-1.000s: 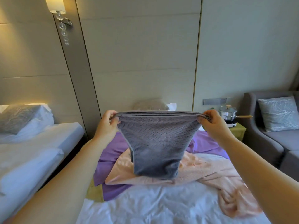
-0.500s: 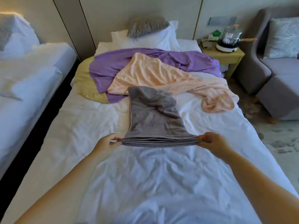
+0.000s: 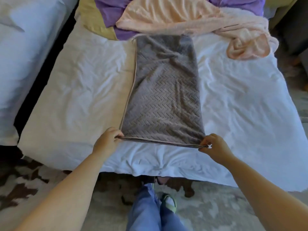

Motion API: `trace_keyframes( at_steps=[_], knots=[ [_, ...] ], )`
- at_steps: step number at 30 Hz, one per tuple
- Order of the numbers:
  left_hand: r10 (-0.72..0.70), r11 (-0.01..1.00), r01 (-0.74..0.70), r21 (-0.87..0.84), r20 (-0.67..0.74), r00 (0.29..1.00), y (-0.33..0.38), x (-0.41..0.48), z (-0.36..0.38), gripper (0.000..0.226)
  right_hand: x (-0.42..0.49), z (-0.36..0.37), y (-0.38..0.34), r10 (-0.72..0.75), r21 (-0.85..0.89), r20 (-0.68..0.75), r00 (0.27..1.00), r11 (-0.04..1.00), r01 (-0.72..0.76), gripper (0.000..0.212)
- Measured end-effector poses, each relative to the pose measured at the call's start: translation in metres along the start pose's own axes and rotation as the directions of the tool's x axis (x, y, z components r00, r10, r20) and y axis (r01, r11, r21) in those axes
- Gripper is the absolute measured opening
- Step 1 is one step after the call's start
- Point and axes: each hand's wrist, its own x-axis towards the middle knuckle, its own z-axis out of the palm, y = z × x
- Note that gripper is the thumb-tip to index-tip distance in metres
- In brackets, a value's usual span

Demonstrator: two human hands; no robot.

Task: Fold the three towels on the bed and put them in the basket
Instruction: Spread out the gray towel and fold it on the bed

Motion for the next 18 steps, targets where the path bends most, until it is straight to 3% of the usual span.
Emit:
trace_keyframes(
  at_steps=[4,10,14,18],
  knots=[
    [-0.075,0.997,0.075,0.0,-0.027,0.997,-0.018,-0.023,0.028,0.018,-0.016,0.035,0.012,0.004,-0.016,0.018,1.0,1.0,-0.004,0.019],
    [-0.18,0.982,0.179,0.068,0.013,0.984,-0.021,-0.026,0.049,0.026,-0.028,0.053,0.023,0.046,-0.18,0.065,0.997,0.983,-0.034,0.007],
    [-0.212,0.972,0.203,0.116,0.073,0.975,-0.01,-0.006,0.038,0.028,-0.022,0.036,0.017,0.074,-0.01,-0.048,0.996,0.997,-0.074,0.006],
    [-0.162,0.987,0.162,0.008,0.018,0.987,0.008,0.029,0.023,0.022,0.008,0.022,-0.004,0.076,0.015,-0.092,0.993,0.997,-0.075,0.026]
  ],
)
